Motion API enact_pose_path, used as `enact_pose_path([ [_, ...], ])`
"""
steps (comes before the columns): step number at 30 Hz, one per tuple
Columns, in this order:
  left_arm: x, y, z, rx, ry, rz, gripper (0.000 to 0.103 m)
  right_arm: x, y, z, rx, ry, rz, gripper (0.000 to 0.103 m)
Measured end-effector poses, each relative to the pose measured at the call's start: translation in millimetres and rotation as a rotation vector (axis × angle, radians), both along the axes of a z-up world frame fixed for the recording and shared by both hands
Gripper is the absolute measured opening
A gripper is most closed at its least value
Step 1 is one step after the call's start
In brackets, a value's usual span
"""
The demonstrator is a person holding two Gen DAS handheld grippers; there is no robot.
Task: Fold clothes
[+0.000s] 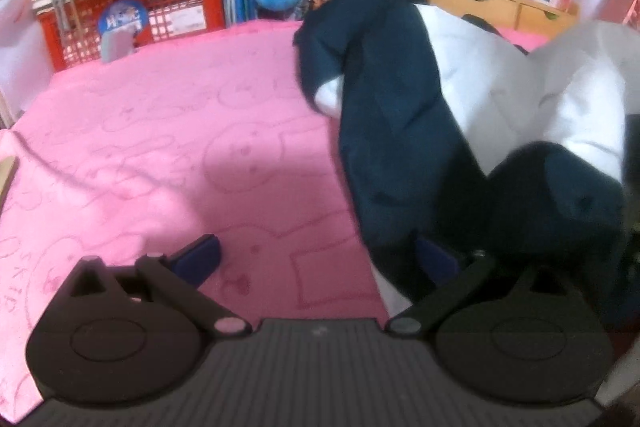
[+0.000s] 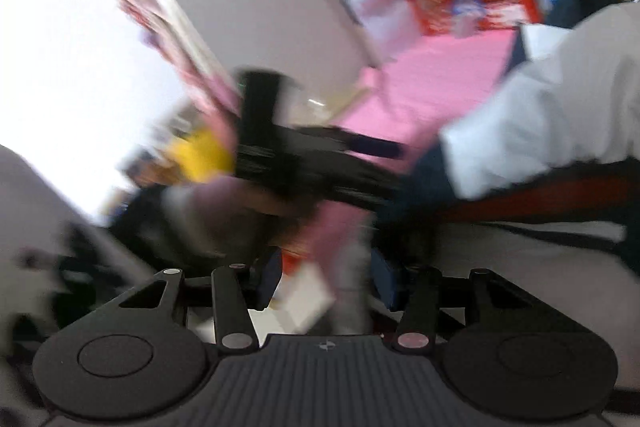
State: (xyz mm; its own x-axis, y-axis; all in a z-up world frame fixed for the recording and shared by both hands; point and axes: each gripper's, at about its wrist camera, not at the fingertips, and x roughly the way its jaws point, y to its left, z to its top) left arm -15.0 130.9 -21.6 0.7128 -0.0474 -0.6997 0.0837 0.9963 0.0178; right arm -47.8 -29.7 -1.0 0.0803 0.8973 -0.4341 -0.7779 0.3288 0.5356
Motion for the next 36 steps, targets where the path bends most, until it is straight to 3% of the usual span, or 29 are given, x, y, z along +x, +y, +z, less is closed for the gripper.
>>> enact_pose_path([
  [2,2,1,0,0.002,0.000,-0.004,0.103,-7,-9,7,0.053,0.007,0.043,0.054],
  [3,1,1,0,0.002,-0.001,-0.004,0.103,-7,-7,10,0.034,-0.026,0.030,0.055],
  [5,0,2,0,0.005,-0.002,-0.003,0.103,-8,-8,12,-0.033,-0.094,-0.046,0.056],
  [9,-2,6,3,0.044,-0.007,0.018,0.103,9,-13,-3,-0.198,-0.118,-0.225,0.058],
  [15,-1,14,3,0.034,-0.003,0.043,0.103,1,22,-18,-0.218,-0.124,-0.074,0.060],
  [20,1,16,1,0.012,-0.012,0.052,0.103,-21,19,-6,-0.123,-0.125,0.024,0.060],
  [25,1,12,1,0.024,-0.022,0.060,0.103,-31,-24,25,0.149,-0.066,0.113,0.060],
  [26,1,12,1,0.032,-0.023,0.058,0.103,-34,-29,31,0.173,-0.088,0.113,0.060],
  [28,1,10,2,0.048,-0.024,0.057,0.103,-39,-40,42,0.217,-0.135,0.108,0.069],
  [29,1,9,2,0.053,-0.024,0.057,0.103,-39,-40,42,0.140,-0.177,0.045,0.073],
  [31,2,9,2,0.057,-0.025,0.058,0.103,-38,-40,40,-0.023,-0.264,-0.088,0.073],
  [34,1,9,3,0.055,-0.025,0.060,0.103,-28,-35,20,-0.304,-0.322,-0.298,0.065],
  [36,1,9,3,0.055,-0.025,0.059,0.103,-35,-42,16,-0.397,-0.412,-0.414,0.063],
])
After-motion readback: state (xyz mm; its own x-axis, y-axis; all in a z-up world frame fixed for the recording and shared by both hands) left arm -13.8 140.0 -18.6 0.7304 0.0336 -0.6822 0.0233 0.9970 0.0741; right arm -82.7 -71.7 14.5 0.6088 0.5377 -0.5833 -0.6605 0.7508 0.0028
